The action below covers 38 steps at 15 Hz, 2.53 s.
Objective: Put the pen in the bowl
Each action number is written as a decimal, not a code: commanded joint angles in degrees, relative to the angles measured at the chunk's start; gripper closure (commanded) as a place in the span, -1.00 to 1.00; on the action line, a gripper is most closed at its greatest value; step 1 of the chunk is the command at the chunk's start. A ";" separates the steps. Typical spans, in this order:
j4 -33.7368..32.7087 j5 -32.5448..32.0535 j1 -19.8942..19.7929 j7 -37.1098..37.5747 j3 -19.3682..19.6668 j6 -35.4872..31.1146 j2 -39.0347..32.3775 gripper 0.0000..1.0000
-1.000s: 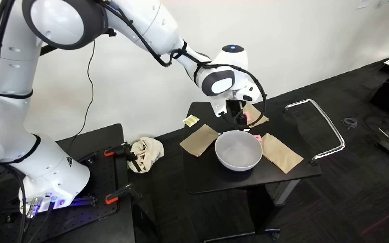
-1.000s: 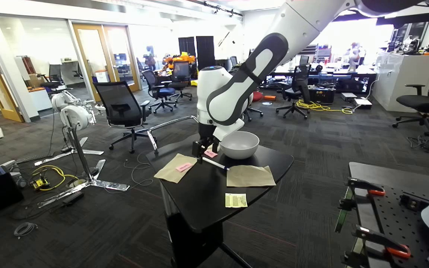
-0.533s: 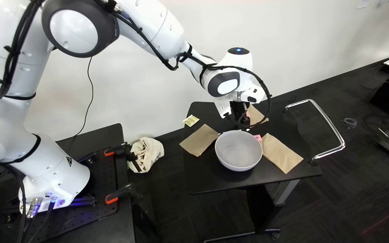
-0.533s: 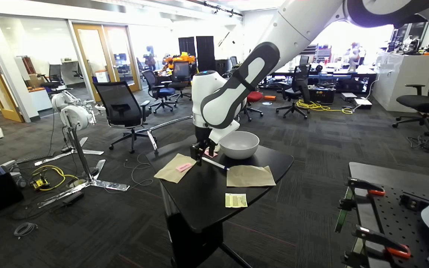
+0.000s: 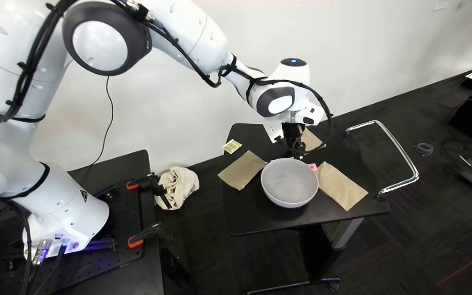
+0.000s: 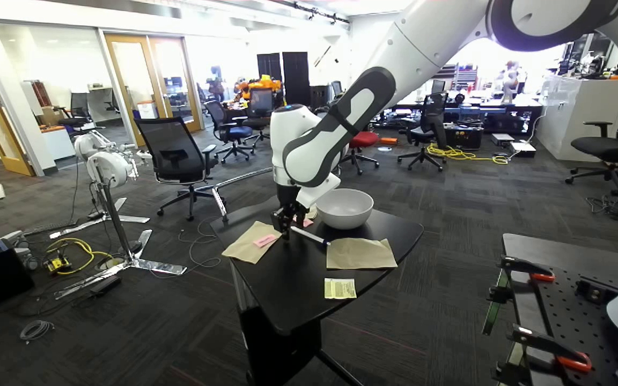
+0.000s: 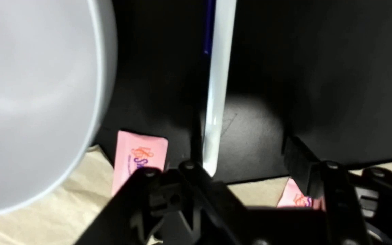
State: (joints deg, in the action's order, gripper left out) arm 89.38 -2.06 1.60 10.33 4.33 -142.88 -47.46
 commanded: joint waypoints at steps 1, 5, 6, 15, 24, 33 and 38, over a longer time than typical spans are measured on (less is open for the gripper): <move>-3.60 -0.55 0.53 -0.13 0.67 3.11 -1.91 -0.14; -4.86 -0.47 0.46 -0.20 0.59 3.97 -2.45 0.70; -5.03 -0.50 0.49 -0.14 0.64 4.09 -2.43 0.84; -3.58 -1.18 1.21 0.07 1.29 3.89 0.74 0.94; -0.03 -4.71 2.68 1.38 3.26 2.21 9.30 0.94; 13.80 -9.72 4.03 10.04 8.20 -3.65 21.97 0.94; 21.05 -12.31 3.25 17.95 12.86 -10.39 24.79 0.94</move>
State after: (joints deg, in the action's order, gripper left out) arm 104.40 -12.17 4.71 23.20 14.89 -148.89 -25.67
